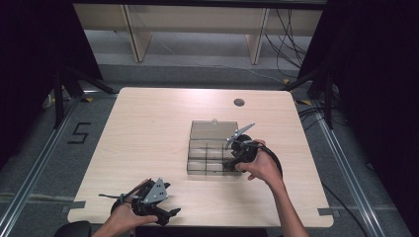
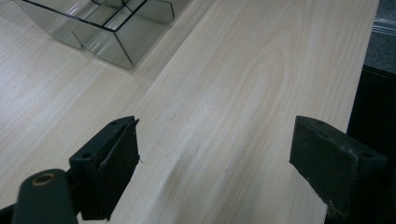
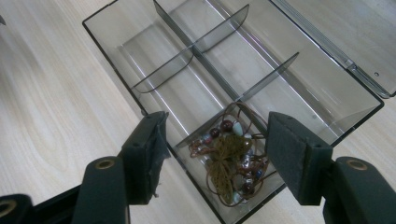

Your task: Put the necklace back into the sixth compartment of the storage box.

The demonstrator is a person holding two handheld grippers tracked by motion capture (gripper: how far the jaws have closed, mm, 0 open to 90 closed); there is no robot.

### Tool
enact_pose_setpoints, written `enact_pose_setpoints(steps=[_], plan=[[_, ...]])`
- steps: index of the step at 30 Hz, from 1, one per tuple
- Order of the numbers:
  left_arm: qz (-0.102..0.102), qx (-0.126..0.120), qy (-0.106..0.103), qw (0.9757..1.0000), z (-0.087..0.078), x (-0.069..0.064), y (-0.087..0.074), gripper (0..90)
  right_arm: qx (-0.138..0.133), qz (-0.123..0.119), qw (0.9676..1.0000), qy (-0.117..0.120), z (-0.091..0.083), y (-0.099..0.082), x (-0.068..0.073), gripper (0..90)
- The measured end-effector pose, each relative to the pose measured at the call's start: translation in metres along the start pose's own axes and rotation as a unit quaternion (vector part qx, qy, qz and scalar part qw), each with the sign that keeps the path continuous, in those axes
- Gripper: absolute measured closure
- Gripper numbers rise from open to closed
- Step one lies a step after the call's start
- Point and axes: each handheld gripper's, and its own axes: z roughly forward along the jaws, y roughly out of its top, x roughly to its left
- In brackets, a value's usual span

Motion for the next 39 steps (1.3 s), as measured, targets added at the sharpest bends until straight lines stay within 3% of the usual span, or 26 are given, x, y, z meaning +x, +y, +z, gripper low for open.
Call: enact_pose_setpoints(steps=[3, 4, 8, 10, 11, 14, 15, 17, 19, 21, 25, 26, 29, 39], plan=[[0.0, -0.001, 0.0, 1.0, 0.0, 0.0, 0.0, 15.1, -0.005, 0.006, 1.0, 0.0, -0.001, -0.002, 0.002, 35.7], [0.001, -0.001, 0.0, 1.0, 0.0, 0.0, 0.0, 15.1, -0.003, 0.019, 0.9998, 0.0, -0.003, -0.002, 0.004, 35.1], [0.0, -0.002, 0.001, 1.0, -0.001, 0.0, 0.0, 15.1, -0.017, 0.01, 0.9998, 0.001, -0.003, -0.004, 0.004, 32.5], [-0.001, -0.004, 0.001, 1.0, -0.001, 0.0, 0.0, 15.1, -0.012, 0.024, 0.9996, 0.005, -0.003, -0.005, 0.005, 31.8], [-0.006, -0.008, -0.002, 0.9999, -0.001, -0.001, 0.0, 15.1, -0.013, 0.019, 0.9997, 0.008, -0.003, -0.006, 0.005, 31.6], [0.0, -0.005, 0.001, 1.0, -0.001, 0.0, 0.0, 15.1, -0.017, 0.017, 0.9997, -0.003, -0.003, -0.008, 0.005, 31.2], [-0.005, -0.01, -0.001, 0.9999, -0.001, -0.001, 0.0, 15.1, -0.014, 0.03, 0.9994, -0.009, -0.005, -0.009, 0.007, 31.0], [-0.002, -0.007, 0.003, 1.0, -0.002, 0.0, 0.001, 15.1, -0.013, 0.032, 0.9993, -0.013, -0.005, -0.011, 0.009, 30.6], [-0.002, -0.007, 0.004, 1.0, -0.002, 0.0, 0.001, 15.1, -0.024, 0.014, 0.9996, -0.006, -0.004, -0.013, 0.008, 30.4], [-0.003, -0.008, 0.003, 1.0, -0.002, 0.0, 0.001, 15.1, -0.017, 0.034, 0.9992, -0.011, -0.005, -0.015, 0.011, 30.2], [-0.003, -0.009, 0.004, 1.0, -0.002, 0.001, 0.0, 15.1, -0.019, 0.026, 0.9994, -0.01, -0.005, -0.017, 0.011, 30.1], [-0.002, -0.009, 0.006, 0.9999, -0.002, 0.0, 0.0, 15.1, -0.014, 0.046, 0.9988, -0.013, -0.005, -0.018, 0.015, 30.1], [-0.003, -0.009, 0.006, 0.9999, -0.002, 0.0, 0.0, 15.1, -0.031, 0.012, 0.9993, -0.014, -0.006, -0.02, 0.011, 30.1], [-0.002, -0.006, 0.001, 1.0, -0.002, 0.0, 0.0, 15.1, -0.026, 0.012, 0.9994, -0.021, -0.006, -0.028, 0.014, 27.7]])
